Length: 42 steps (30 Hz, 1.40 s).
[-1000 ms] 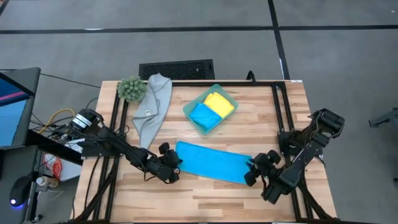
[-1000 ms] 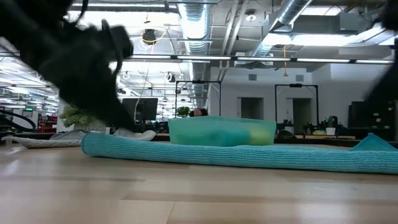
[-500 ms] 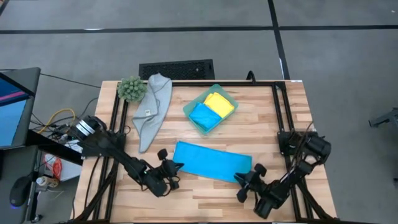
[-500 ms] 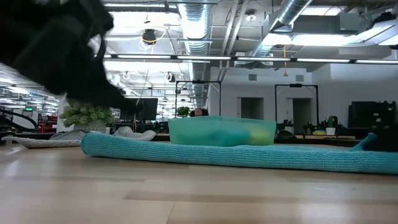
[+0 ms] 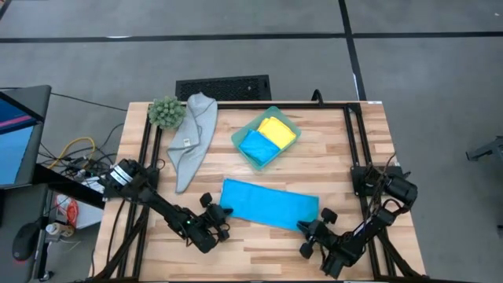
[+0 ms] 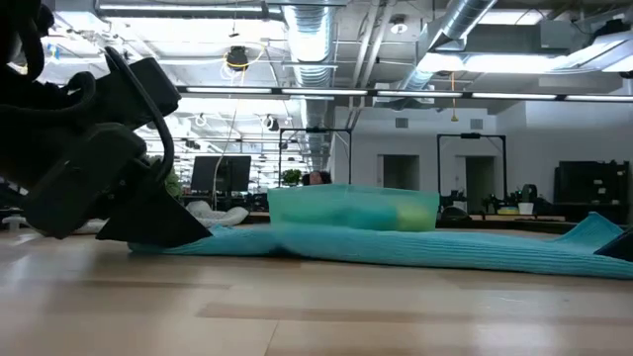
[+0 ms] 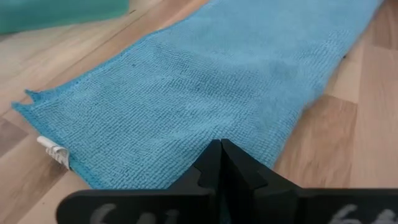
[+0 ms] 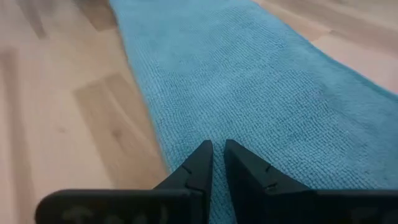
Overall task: Fold microfiber towels
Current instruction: Fold the blue microfiber towel
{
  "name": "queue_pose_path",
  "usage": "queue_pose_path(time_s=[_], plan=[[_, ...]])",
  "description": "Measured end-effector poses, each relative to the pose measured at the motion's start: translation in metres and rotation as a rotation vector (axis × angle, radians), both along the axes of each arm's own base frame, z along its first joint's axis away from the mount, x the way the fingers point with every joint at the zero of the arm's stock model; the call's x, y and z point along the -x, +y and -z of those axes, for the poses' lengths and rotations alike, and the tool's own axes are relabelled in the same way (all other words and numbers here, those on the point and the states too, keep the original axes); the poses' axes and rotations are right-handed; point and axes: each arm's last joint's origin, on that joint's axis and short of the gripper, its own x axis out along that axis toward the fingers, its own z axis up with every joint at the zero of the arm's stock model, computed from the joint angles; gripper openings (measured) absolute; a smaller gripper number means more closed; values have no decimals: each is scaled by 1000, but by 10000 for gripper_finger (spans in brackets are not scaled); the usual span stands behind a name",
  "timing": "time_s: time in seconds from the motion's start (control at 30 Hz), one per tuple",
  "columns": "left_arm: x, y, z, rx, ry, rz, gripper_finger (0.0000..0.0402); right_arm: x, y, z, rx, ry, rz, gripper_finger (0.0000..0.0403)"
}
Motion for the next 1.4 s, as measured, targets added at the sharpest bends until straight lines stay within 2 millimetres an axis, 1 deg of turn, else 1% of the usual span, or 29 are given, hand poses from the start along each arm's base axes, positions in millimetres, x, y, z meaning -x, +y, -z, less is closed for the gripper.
queue_pose_path(time_s=[0.13,0.2,0.27,0.37,0.43,0.5,0.6,0.77,0.87,1.0,1.13,1.3,1.4], plan=[[4,2,-7,21,50,11,0,13,-6,-15,15,74,13,70],[6,2,-13,29,57,22,0,18,-11,-31,-16,68,60,70],[6,2,-20,35,58,46,0,21,-15,-49,-89,44,118,71],[5,1,-30,49,43,77,0,25,-24,-74,-175,77,187,79],[4,0,-37,62,19,89,0,26,-31,-88,-234,133,225,91],[3,-1,-40,59,12,103,0,25,-39,-99,-293,206,273,110],[2,-2,-41,62,2,112,0,19,-48,-106,-360,241,336,154],[2,-2,-42,55,-5,117,0,7,-61,-108,-423,198,460,232],[1,-2,-42,36,1,129,0,4,-70,-97,-443,205,525,256],[1,-2,-43,20,1,134,0,2,-78,-77,-489,203,554,259],[1,-2,-43,16,-4,130,0,0,-89,-63,-533,170,582,260],[1,-2,-44,16,-6,129,0,-8,-97,-57,-581,165,555,258],[0,-2,-44,20,-12,129,0,-11,-99,-56,-588,172,546,240]])
